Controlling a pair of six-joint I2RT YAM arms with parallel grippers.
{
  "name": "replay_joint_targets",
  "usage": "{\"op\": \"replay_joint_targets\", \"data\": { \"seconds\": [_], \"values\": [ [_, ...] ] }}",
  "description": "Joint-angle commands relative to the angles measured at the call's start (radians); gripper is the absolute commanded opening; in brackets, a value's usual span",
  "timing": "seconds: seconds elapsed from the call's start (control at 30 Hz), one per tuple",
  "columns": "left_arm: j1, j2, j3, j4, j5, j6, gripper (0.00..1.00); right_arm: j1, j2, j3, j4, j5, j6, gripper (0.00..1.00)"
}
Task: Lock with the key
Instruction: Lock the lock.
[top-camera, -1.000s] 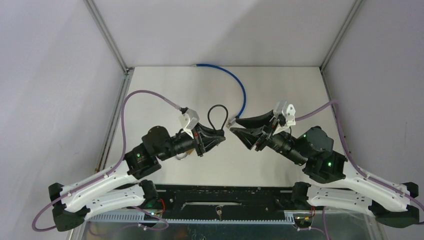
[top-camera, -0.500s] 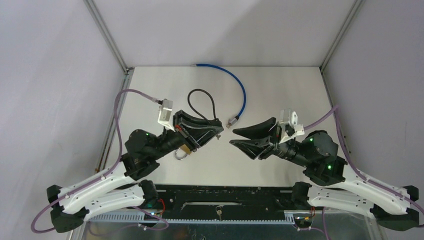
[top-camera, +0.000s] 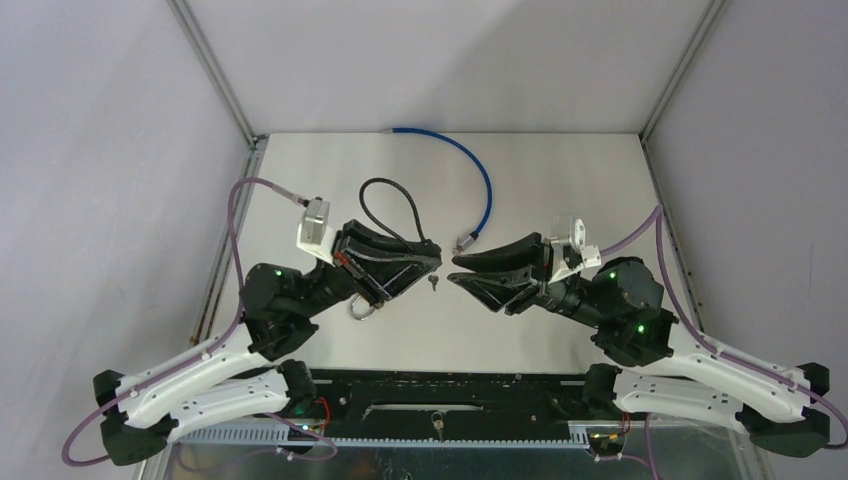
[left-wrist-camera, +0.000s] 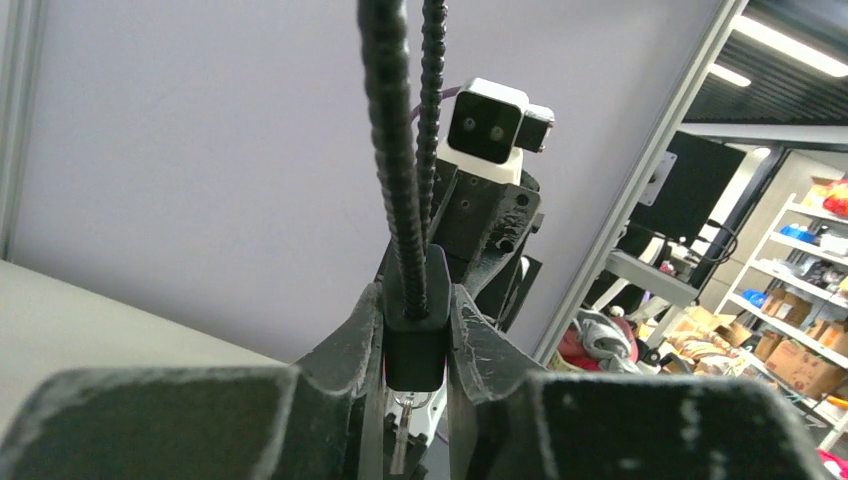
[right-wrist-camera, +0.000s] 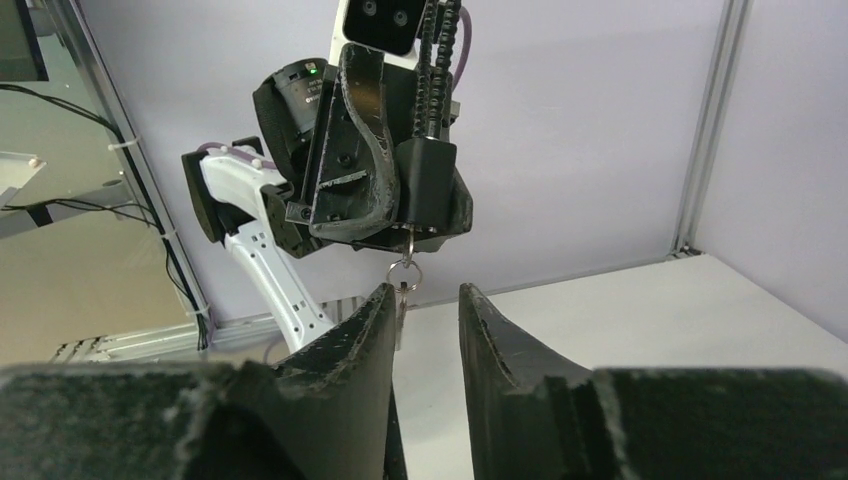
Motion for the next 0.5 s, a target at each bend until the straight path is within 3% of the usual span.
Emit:
{"op": "replay_joint_targets", "data": {
  "seconds": [0.0,0.47],
  "values": [
    [0.002,0.005,0.030,0.098,0.025,-0.030,0.00,0.012,0.009,0.003,0.088,0.012,0.012,0.31],
    [0.002,0.010,0.023,0.108,0.030,-0.039,0.00,0.047,0.041,0.003,0.150,0.020,0.020,0.25]
  ]
}}
